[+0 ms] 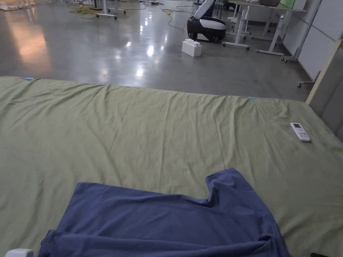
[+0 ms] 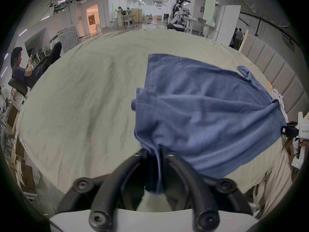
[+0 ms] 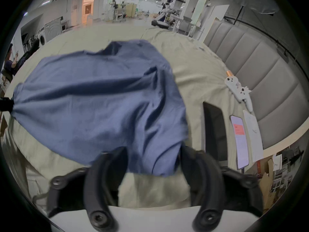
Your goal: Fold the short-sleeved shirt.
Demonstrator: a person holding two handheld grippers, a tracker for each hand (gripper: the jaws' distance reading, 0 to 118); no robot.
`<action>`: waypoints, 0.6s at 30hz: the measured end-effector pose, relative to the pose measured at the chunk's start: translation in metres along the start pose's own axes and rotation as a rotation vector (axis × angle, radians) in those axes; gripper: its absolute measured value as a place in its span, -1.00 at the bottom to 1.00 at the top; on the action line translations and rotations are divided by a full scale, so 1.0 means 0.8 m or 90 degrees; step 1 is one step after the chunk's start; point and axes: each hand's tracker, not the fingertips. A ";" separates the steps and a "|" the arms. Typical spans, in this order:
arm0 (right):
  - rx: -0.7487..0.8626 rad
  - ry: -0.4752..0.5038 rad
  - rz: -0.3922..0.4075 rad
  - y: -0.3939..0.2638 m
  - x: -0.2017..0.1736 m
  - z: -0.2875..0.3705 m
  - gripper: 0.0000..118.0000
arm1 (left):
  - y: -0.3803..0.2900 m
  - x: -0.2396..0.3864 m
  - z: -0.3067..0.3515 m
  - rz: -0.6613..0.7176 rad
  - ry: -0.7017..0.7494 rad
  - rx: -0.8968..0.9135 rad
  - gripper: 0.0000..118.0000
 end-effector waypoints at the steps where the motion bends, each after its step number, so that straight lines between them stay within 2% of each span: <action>1: 0.031 -0.002 -0.009 0.009 0.000 0.010 0.40 | 0.008 0.003 0.006 -0.002 0.009 0.022 -0.10; 2: 0.061 -0.011 -0.011 0.019 -0.002 0.019 0.40 | 0.012 -0.003 -0.001 0.001 0.008 0.040 -0.01; 8: 0.292 -0.006 -0.052 0.081 -0.028 0.066 0.45 | 0.072 0.031 0.034 0.013 -0.012 0.185 -0.01; 13: 0.426 0.003 -0.077 0.125 -0.060 0.091 0.42 | 0.109 0.072 0.065 0.014 0.002 0.297 -0.02; 16: 0.493 -0.002 -0.086 0.142 -0.077 0.104 0.27 | 0.117 0.090 0.081 0.024 0.014 0.381 -0.06; 18: 0.510 0.002 -0.098 0.151 -0.085 0.109 0.03 | 0.119 0.106 0.096 0.018 0.011 0.414 -0.24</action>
